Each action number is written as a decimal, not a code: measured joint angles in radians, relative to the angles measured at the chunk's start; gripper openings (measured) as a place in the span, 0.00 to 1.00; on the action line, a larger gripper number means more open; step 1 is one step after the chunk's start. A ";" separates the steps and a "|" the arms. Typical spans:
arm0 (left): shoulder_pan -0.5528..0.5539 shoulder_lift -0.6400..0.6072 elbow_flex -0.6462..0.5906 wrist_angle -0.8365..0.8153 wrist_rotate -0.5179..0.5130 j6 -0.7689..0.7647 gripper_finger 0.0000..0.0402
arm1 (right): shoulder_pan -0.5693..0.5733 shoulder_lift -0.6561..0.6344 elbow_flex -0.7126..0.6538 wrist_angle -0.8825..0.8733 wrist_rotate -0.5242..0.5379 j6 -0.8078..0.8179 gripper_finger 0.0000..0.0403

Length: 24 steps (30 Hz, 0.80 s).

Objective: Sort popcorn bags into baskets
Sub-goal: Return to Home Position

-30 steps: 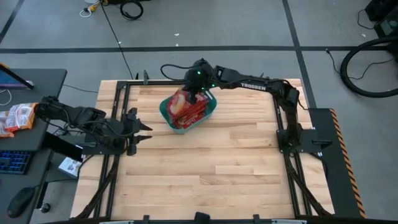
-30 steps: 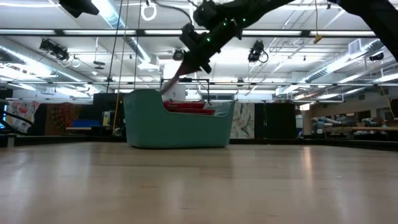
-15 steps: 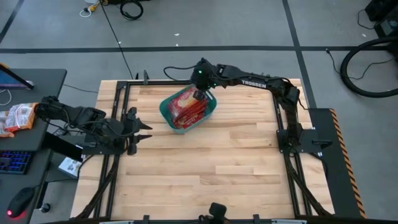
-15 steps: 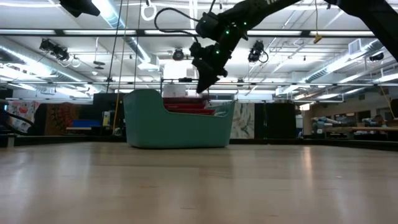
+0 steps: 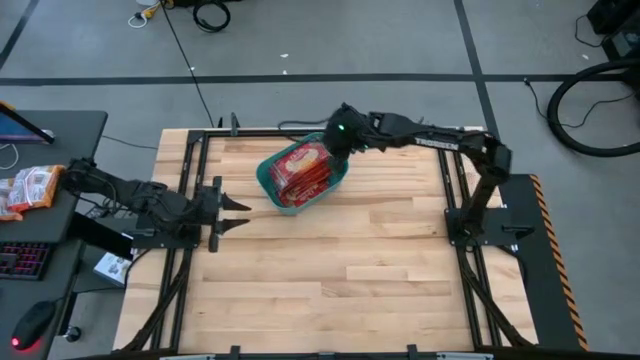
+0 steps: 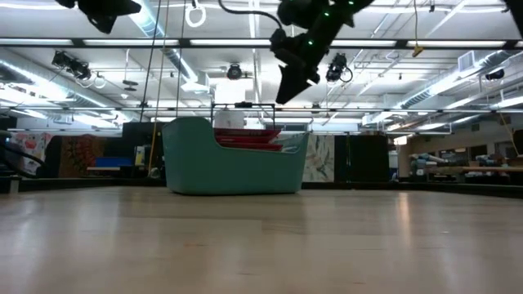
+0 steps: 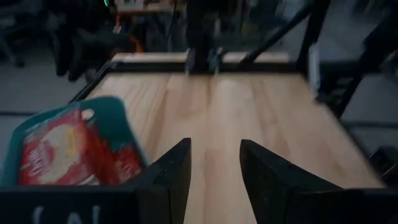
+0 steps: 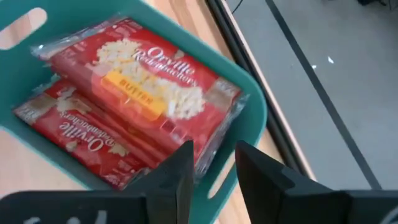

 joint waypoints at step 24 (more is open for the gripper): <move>0.015 -0.529 -0.420 0.285 -0.053 0.156 0.35 | 0.212 -0.814 -1.123 0.887 0.080 0.290 0.30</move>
